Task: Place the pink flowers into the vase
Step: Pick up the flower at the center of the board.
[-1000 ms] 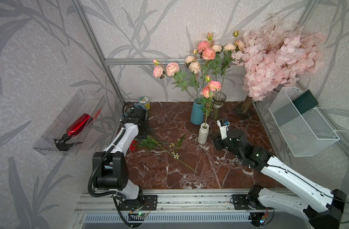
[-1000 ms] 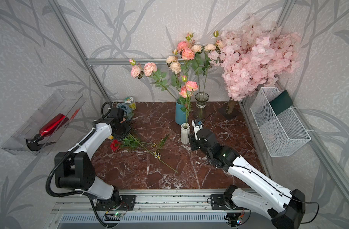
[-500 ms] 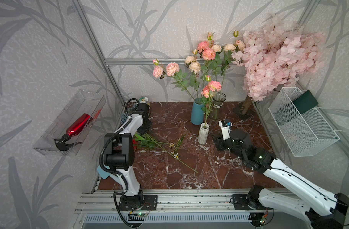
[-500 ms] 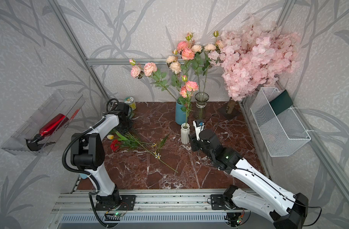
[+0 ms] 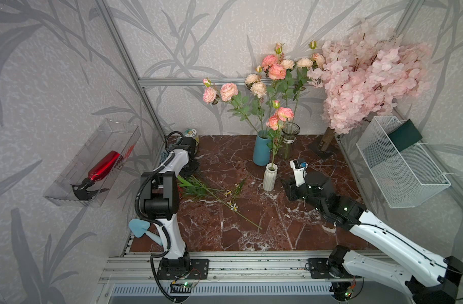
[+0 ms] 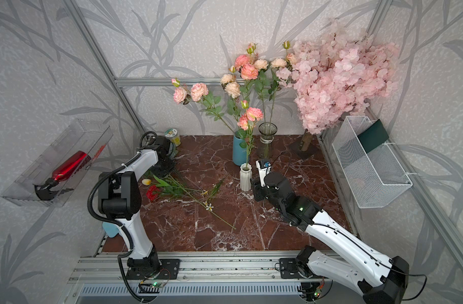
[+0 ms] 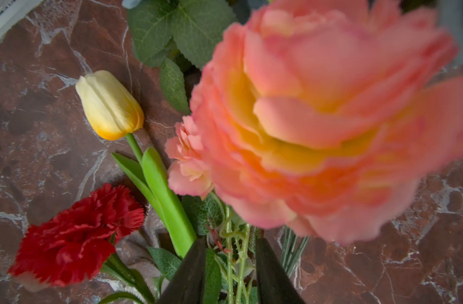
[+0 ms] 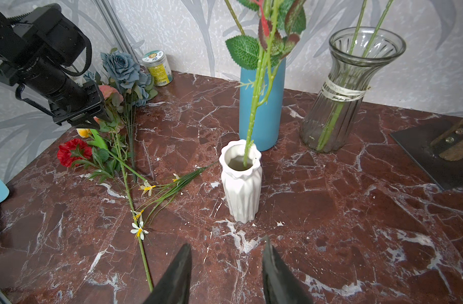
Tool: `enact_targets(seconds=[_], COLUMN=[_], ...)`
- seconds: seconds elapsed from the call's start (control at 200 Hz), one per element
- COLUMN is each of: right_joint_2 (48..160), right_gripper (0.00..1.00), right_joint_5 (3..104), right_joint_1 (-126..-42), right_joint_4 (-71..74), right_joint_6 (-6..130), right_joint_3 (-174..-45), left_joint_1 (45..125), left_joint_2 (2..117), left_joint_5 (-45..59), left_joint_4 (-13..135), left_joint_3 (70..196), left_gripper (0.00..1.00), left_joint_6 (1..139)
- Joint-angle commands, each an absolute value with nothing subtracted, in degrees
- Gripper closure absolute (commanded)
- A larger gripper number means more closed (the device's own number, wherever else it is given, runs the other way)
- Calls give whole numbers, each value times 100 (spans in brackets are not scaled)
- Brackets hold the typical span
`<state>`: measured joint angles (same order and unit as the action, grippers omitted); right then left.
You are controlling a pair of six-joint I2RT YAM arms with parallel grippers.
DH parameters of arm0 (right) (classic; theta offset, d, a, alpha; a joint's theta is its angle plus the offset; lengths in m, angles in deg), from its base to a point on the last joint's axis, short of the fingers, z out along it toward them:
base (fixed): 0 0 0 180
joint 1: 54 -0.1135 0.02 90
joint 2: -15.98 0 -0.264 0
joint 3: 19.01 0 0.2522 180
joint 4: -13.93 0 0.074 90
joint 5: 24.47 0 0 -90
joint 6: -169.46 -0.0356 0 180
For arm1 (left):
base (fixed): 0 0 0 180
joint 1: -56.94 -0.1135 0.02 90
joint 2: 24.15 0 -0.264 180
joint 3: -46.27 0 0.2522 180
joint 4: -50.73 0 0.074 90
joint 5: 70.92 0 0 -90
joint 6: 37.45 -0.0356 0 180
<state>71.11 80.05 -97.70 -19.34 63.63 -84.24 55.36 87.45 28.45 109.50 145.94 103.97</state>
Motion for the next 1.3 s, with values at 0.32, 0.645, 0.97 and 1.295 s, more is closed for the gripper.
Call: enact_targets(seconds=[0.32,0.645,0.97,1.295], right_joint_2=[7126,7056,6959,6924], right_gripper=[57,57,58,59], right_joint_5=[8040,8069,8002,7924], right_joint_1=[-9768,-9733,-9733,-9724], right_joint_4=[-1796,-1816,-1848,-1812], right_joint_6=[6366,6346,6311,6303], right_joint_3=[-8355,-8323,-8246,-8235], left_joint_1=[5483,5471,5459,5507], left_joint_2=[9016,9194,9284,9170], left_joint_5=[2875,2893,2620,2675], left_joint_4=[10835,10703,10343,10212], left_joint_3=[14706,14637,14497,14242], left_gripper=[63,64,74,65], left_joint_6=[10252,10348,10207,10175])
